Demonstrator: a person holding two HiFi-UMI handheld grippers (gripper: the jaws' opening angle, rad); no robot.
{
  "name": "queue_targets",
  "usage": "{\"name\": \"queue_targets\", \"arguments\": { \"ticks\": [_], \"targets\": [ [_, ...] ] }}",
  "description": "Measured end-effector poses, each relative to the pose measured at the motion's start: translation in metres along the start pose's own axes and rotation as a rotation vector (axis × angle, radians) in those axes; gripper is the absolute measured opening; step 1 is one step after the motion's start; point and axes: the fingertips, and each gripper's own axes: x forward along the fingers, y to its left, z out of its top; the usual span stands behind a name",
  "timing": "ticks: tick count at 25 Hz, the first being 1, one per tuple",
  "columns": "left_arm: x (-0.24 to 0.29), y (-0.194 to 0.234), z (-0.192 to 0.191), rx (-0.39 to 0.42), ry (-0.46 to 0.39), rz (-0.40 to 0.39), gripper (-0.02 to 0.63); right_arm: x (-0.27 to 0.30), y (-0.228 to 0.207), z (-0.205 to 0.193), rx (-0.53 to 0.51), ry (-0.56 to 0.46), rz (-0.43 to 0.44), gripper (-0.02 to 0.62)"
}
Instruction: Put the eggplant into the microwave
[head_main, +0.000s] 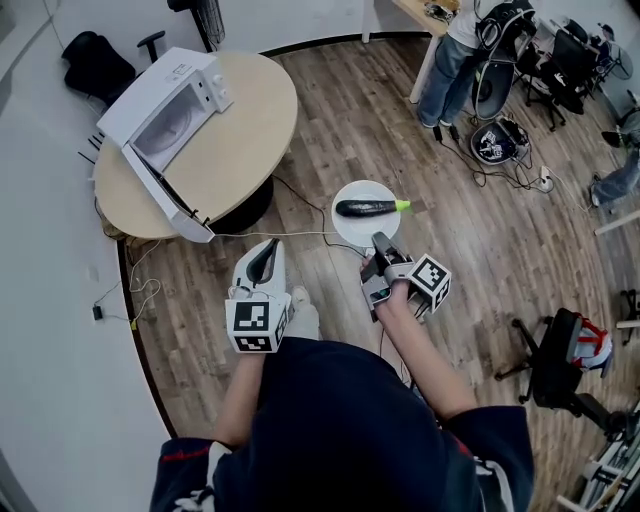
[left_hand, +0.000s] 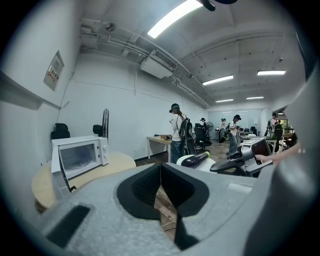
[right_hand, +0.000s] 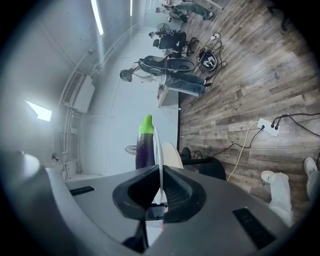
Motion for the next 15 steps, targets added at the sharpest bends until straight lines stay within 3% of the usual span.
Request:
{"name": "queue_targets", "arguments": {
  "ticks": [15],
  "targets": [
    [0.085, 0.113, 0.033, -0.023, -0.013, 0.001, 0.018, 0.14, 0.046, -0.017, -0.014, 0.032, -0.014, 0.02]
  ]
}}
